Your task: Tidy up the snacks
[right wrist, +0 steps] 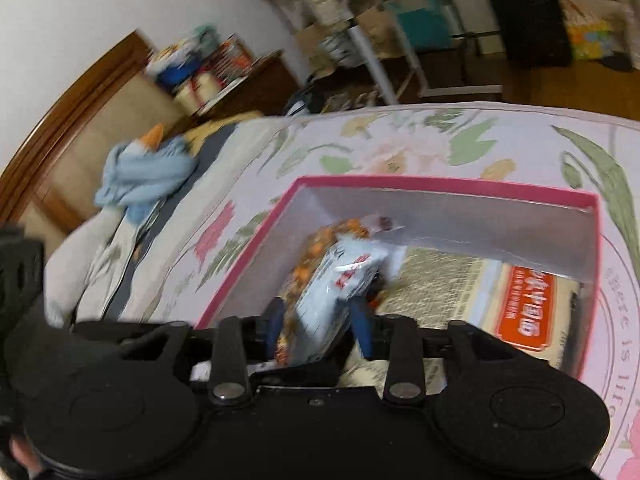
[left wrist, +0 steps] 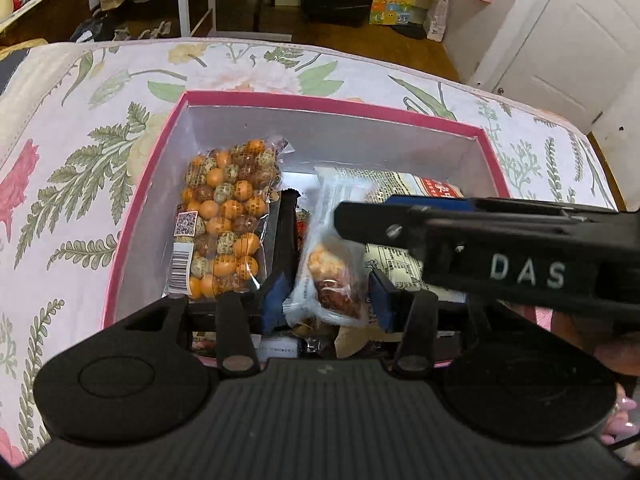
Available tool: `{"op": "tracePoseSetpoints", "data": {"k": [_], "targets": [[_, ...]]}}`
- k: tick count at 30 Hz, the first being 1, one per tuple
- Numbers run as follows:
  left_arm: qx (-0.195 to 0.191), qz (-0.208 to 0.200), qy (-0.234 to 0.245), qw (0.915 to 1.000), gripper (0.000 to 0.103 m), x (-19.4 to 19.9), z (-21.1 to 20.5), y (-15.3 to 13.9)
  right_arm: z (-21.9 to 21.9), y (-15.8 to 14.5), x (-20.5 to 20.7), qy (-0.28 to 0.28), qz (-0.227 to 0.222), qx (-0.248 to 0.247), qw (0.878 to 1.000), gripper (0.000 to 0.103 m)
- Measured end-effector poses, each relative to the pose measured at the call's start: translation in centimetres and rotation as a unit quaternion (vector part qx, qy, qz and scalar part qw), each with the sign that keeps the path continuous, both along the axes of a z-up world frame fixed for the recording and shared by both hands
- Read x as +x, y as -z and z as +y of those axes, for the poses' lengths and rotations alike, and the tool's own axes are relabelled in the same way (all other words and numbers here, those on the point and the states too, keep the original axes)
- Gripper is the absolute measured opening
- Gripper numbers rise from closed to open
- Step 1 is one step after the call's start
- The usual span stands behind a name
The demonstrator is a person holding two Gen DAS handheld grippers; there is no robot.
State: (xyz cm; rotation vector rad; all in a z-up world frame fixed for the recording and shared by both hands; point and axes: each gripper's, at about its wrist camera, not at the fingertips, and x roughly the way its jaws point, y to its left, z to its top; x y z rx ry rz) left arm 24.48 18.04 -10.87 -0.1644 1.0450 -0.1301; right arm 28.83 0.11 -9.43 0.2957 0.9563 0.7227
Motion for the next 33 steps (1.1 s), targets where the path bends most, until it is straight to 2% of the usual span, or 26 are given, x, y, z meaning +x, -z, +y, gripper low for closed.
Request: {"op": "tracePoseSetpoints", "data": {"k": [4,5,7,9,12,19,25,33], "targets": [[0.013,-0.01,0.012,0.9998,0.046,-1.0,-0.4,-0.2,-2.1,-0.4,-1.5,0.023,-0.011,-0.001,1.0,0.048],[0.003,-0.017,0.013,0.9998,0.046,-1.4,-0.3,-0.4,-2.7,-0.6,-2.2,0.03,-0.014,-0.001,0.999,0.048],[-0.017,-0.031,0.029,0.999,0.046,-2.1,-0.3,-0.7,-3.6,-1.2,-3.5,0.046,-0.034,-0.035,0.998,0.048],[-0.001,-0.044,0.038,0.9983,0.046,-2.8,-0.6,-1.3,-4.2,-2.1,-4.6,0.049,-0.06,-0.074,0.994,0.048],[0.027,-0.072,0.047,0.9959,0.046,-3.9,-1.3,-2.7,-5.7,-4.0,-6.3,0.067,-0.089,-0.1,0.989,0.048],[0.037,-0.094,0.059,0.9931,0.047,-7.0,-3.6,-5.4,-10.2,-8.1,-10.2,0.123,-0.131,-0.124,0.976,0.048],[0.051,-0.107,0.061,0.9911,0.048,-9.8,-6.0,-7.3,-14.0,-10.4,-13.6,0.17,-0.139,-0.138,0.966,0.048],[0.014,-0.123,0.035,0.9917,0.053,-13.8,-8.2,-10.2,-17.0,-12.2,-18.7,0.207,-0.159,-0.137,0.956,0.048]]}}
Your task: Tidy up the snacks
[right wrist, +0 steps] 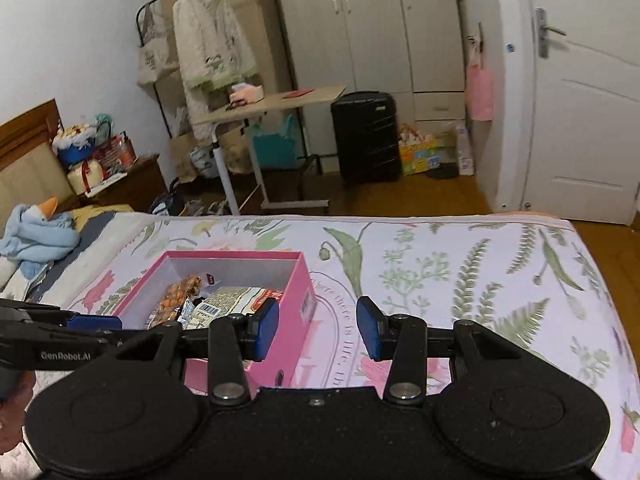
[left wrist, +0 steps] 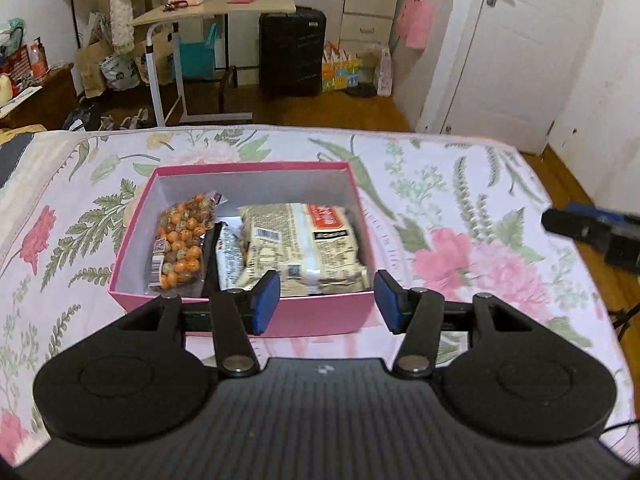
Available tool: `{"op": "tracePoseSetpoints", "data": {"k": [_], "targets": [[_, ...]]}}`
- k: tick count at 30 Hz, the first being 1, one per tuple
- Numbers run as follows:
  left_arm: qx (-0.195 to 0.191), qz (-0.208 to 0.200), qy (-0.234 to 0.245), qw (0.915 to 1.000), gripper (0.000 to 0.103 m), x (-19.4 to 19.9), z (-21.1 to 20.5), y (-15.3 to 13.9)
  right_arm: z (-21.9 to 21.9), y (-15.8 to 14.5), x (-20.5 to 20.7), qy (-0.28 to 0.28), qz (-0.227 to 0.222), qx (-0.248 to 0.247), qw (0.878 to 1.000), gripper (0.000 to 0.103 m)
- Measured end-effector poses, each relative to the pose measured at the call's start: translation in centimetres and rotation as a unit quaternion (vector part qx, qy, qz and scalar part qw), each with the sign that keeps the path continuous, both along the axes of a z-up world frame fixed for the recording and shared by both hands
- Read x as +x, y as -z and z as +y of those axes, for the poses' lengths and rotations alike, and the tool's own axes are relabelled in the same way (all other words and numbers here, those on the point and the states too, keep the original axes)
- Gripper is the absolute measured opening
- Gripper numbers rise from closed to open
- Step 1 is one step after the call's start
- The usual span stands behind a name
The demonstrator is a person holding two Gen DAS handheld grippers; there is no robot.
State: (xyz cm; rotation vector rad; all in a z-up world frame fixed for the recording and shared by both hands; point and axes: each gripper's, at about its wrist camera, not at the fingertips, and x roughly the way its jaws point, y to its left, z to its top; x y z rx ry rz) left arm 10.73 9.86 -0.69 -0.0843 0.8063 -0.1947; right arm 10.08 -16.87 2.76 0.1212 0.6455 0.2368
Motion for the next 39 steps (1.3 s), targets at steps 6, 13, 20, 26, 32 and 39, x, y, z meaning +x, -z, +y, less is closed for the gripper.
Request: {"op": "tracePoseSetpoints", "data": {"k": [6,13,20,26,32,39], "targets": [[-0.003,-0.004,-0.008,1.0,0.058,-2.4,-1.8,-0.9,-0.9,0.6,-2.4,0.019,0.004,-0.013,1.0,0.048],[0.007,0.007,-0.003,0.9999,0.061,-3.6,-3.8,0.3,-1.2,1.7,-4.2,0.028,0.009,-0.024,0.999,0.049],[0.018,0.001,-0.014,0.9998,0.07,-3.4,-4.9,1.9,-1.7,3.0,-4.9,0.039,0.006,-0.038,0.999,0.055],[0.018,0.001,-0.013,0.9997,0.091,-2.9,-5.1,2.8,-2.2,3.9,-4.5,0.048,0.013,-0.037,0.998,0.074],[0.025,-0.011,-0.024,0.9993,0.097,-3.0,-5.1,3.4,-2.4,4.2,-4.5,0.056,0.018,-0.038,0.998,0.083],[0.023,-0.03,-0.037,0.9986,0.097,-3.8,-5.0,3.2,-2.6,4.4,-5.3,0.07,0.003,-0.049,0.996,0.097]]}}
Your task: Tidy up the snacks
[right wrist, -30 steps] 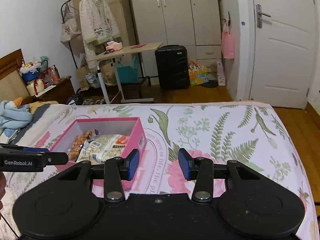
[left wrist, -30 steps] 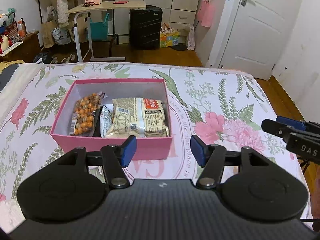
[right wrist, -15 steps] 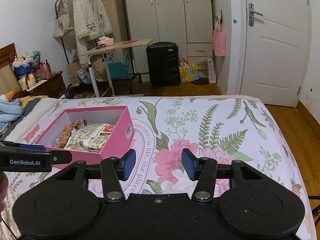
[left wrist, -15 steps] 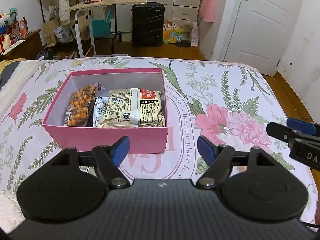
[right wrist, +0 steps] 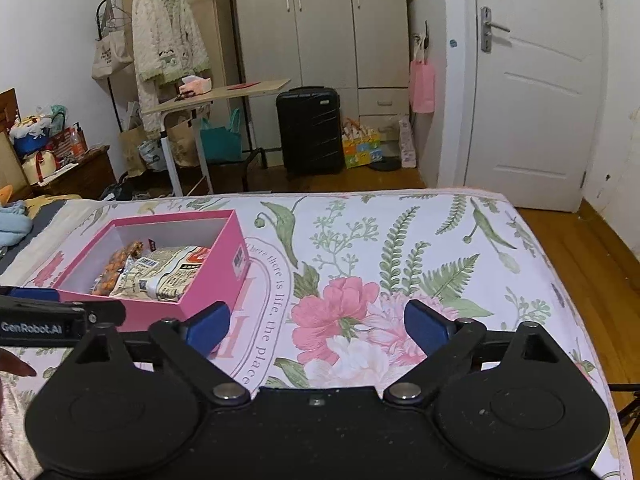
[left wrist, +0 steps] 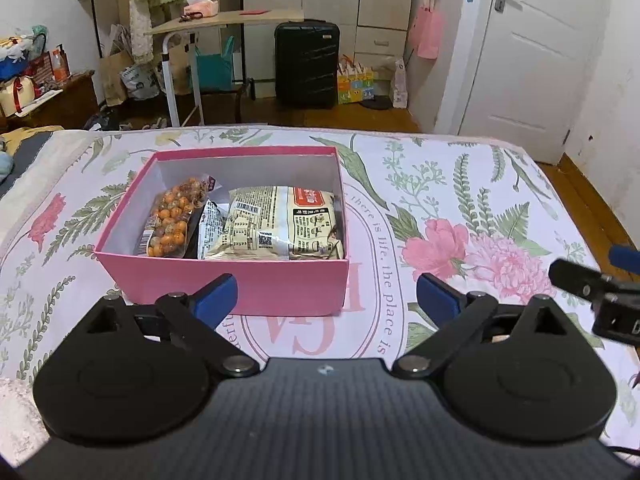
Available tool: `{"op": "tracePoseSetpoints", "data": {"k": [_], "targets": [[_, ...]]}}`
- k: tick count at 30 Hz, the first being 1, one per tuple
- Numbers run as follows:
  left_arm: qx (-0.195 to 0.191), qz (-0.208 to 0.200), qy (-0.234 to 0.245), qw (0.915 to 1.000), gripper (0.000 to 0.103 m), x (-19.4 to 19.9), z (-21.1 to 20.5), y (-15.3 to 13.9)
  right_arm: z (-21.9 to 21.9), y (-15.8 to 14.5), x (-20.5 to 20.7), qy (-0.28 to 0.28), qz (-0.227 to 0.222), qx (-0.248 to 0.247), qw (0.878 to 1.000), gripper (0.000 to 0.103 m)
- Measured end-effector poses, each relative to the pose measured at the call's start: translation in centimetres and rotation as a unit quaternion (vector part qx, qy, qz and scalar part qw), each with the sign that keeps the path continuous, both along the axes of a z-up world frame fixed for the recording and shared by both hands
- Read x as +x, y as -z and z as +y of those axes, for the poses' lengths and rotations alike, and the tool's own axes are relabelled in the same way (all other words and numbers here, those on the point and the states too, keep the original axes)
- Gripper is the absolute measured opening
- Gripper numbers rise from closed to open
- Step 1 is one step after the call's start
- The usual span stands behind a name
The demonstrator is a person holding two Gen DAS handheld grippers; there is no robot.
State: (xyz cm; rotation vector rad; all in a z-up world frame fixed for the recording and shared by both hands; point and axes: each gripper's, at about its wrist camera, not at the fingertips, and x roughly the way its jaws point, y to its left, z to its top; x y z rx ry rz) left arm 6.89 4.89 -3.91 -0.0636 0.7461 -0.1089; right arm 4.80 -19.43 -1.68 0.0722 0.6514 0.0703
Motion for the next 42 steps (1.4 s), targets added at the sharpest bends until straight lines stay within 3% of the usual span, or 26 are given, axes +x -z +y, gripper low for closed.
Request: {"op": "tracePoseSetpoints", "data": {"k": [16,26,42], "targets": [[-0.004,-0.03,0.004,0.9995,0.097,-1.1,-0.5,0.1,-0.2,0.2,-0.8,0.01,-0.004,0.005,1.0,0.097],[0.028,-0.018,-0.009,0.9994,0.097,-0.6,-0.8,1.7,-0.4,1.7,-0.3,0.024,0.006,0.017,1.0,0.097],[0.043,-0.001,-0.012,0.999,0.097,-0.4,-1.3,2.1,-0.2,1.9,-0.1,0.028,0.014,0.007,1.0,0.097]]}}
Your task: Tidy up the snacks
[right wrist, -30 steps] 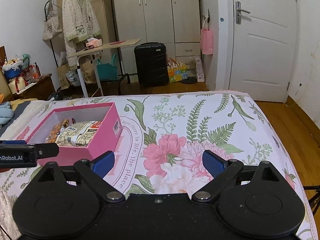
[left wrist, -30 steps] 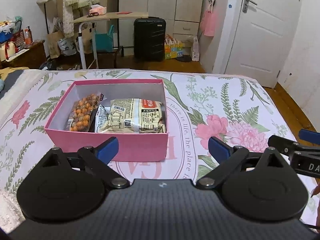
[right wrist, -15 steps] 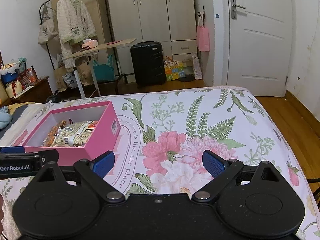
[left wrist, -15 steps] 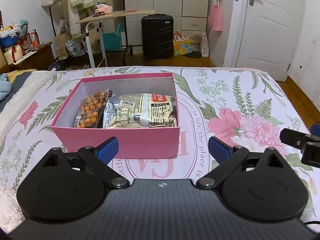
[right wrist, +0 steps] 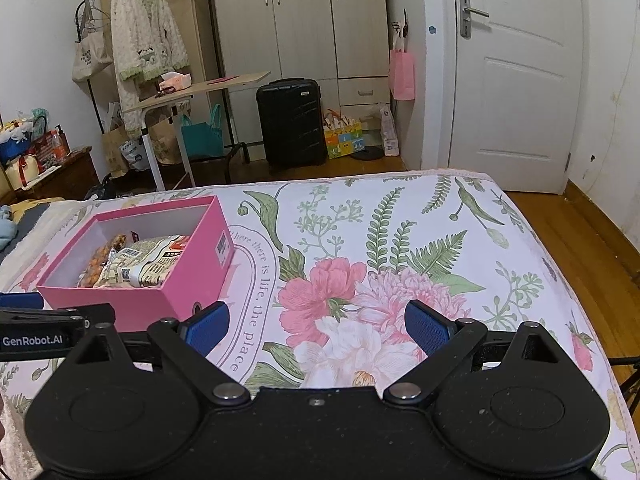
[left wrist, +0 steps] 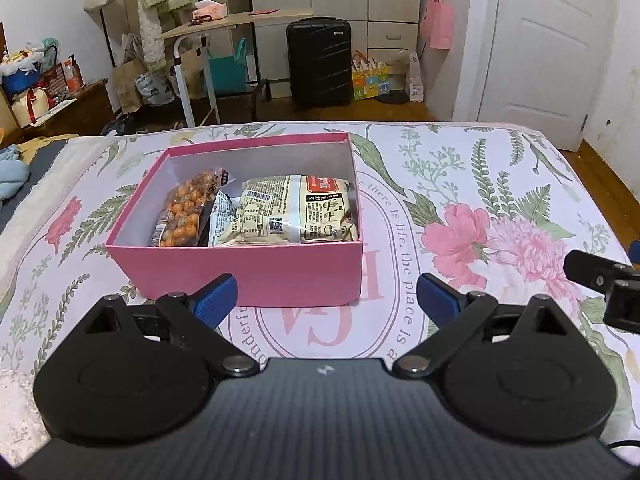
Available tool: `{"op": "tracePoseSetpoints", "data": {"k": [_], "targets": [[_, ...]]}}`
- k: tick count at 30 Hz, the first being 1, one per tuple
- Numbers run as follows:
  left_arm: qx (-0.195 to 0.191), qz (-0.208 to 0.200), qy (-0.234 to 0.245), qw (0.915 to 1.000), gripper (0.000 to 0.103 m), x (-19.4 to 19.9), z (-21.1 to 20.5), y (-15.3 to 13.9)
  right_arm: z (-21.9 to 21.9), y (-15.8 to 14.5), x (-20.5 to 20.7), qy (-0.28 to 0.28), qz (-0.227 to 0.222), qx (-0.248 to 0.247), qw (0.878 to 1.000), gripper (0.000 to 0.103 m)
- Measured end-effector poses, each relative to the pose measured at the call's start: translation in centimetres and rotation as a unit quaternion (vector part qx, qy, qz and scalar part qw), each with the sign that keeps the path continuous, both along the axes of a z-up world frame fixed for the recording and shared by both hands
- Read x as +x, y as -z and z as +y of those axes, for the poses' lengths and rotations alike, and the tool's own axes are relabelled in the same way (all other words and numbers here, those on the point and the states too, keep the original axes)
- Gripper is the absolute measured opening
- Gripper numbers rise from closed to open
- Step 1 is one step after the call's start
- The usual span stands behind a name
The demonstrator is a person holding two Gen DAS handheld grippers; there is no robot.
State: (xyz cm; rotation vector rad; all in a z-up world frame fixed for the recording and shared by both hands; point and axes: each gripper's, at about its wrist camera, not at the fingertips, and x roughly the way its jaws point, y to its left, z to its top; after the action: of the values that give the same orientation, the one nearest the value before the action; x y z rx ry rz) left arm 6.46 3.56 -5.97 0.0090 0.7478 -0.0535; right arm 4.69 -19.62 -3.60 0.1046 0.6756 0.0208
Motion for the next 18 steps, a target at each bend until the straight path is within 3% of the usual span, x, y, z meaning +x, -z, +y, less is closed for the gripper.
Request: {"op": "tracePoseSetpoints", "data": {"k": [18], "targets": [[0.006,-0.022,-0.013,0.9996,0.102,-0.44,-0.06,0.01,0.49,0.21,0.03,-0.001,0.006,-0.017,1.0,0.097]]}}
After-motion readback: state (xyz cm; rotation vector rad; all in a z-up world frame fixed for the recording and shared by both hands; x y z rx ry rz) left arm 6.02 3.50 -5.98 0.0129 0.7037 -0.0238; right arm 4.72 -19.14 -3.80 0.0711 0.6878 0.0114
